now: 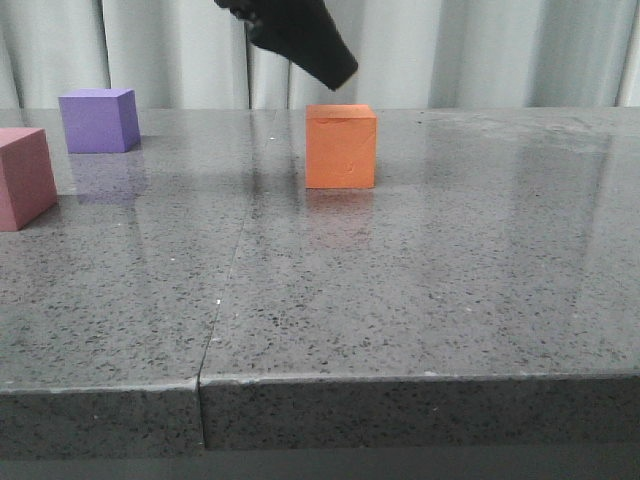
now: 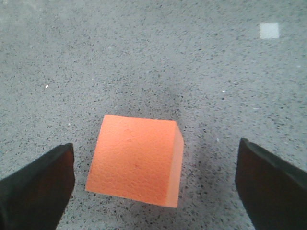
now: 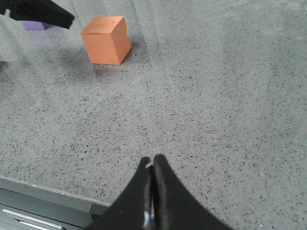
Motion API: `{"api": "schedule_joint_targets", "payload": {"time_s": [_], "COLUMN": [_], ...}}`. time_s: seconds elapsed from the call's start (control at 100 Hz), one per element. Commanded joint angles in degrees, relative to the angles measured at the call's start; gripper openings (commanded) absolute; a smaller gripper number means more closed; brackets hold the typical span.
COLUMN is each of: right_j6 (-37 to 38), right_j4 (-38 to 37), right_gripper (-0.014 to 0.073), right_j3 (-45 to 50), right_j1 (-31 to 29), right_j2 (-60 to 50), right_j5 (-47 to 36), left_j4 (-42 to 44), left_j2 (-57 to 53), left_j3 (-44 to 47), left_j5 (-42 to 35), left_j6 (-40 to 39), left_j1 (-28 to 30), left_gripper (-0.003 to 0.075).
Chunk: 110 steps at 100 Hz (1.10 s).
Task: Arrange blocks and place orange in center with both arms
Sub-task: 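Lower the left gripper onto the orange cube and close it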
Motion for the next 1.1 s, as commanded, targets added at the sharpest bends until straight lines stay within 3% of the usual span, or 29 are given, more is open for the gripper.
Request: {"api": "schedule_joint_targets", "payload": {"time_s": [0.0,0.86,1.0,1.09], "right_j6": [-0.40,-0.40,-0.40,-0.40], "right_j4": [-0.96,-0.96,-0.96,-0.96], "right_gripper": [-0.0068,-0.0068,-0.0068,-0.0068], "right_j3": [-1.35,-1.35,-1.35,-1.35], "right_j1": [-0.17,-0.17,-0.17,-0.17], "right_j2": [0.48,0.48,0.48,0.48], "right_j5": [-4.02,-4.02,-4.02,-4.02], "left_j4": [-2.85,-2.93,-2.93,-2.93], "left_j2": [-2.05,4.61,4.60,4.60], "left_j3": [-1.93,-1.93,-1.93,-1.93], "left_j5": [-3.76,-4.85,-4.86,-4.86], "left_j6": [-0.13,-0.13,-0.13,-0.13], "left_j1": [-0.59,-0.59,-0.59,-0.59], "left_gripper": [0.0648,0.0646,0.0596,0.0524]}}
